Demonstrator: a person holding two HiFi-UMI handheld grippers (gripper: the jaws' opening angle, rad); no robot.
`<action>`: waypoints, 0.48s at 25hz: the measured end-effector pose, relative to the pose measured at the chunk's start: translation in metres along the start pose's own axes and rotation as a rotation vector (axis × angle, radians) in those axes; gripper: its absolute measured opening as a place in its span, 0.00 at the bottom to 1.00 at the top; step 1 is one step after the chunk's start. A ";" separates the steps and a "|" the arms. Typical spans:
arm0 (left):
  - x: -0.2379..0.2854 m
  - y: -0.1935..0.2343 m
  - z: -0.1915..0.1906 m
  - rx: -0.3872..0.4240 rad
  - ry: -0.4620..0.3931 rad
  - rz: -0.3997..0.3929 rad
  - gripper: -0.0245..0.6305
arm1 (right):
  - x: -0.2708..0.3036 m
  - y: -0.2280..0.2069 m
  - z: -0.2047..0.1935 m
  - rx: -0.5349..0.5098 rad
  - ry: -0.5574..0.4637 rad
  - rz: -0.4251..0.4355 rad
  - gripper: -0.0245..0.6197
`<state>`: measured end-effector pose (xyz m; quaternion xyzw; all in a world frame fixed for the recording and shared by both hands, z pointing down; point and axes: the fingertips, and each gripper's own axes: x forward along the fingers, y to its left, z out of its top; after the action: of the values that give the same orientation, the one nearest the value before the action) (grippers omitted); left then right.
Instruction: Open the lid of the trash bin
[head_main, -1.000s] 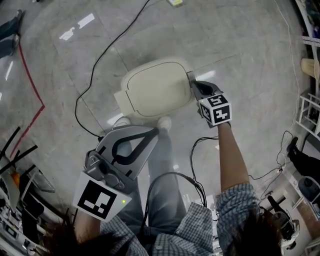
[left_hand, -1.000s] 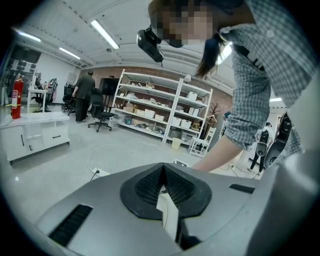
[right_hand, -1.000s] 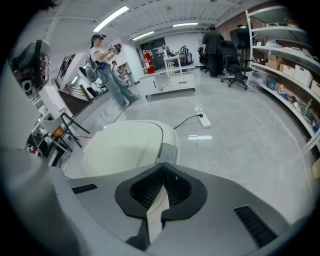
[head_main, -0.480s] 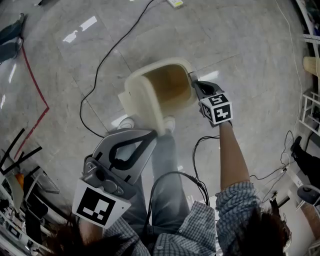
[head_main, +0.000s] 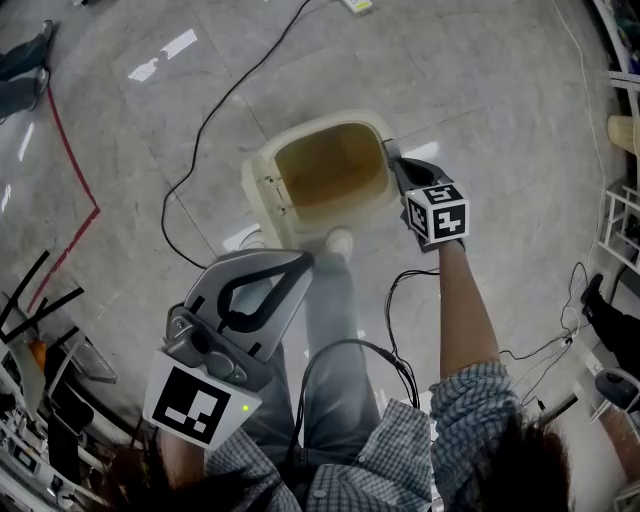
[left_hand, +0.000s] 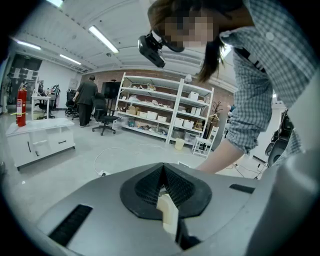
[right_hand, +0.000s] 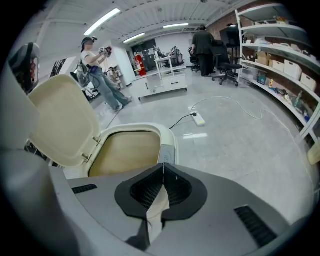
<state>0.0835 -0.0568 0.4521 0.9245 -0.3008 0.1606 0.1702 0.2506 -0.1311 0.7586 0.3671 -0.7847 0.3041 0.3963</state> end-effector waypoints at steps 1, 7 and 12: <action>-0.001 0.000 -0.001 0.004 0.001 0.000 0.04 | -0.002 0.001 0.002 0.025 -0.011 -0.001 0.07; -0.007 -0.004 -0.004 0.018 0.013 -0.018 0.04 | -0.033 0.001 0.023 0.118 -0.132 -0.042 0.07; -0.019 -0.008 -0.002 0.042 0.034 -0.047 0.04 | -0.072 0.003 0.036 0.133 -0.183 -0.073 0.07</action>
<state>0.0740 -0.0401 0.4448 0.9318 -0.2727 0.1785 0.1596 0.2635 -0.1334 0.6794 0.4470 -0.7818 0.3060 0.3087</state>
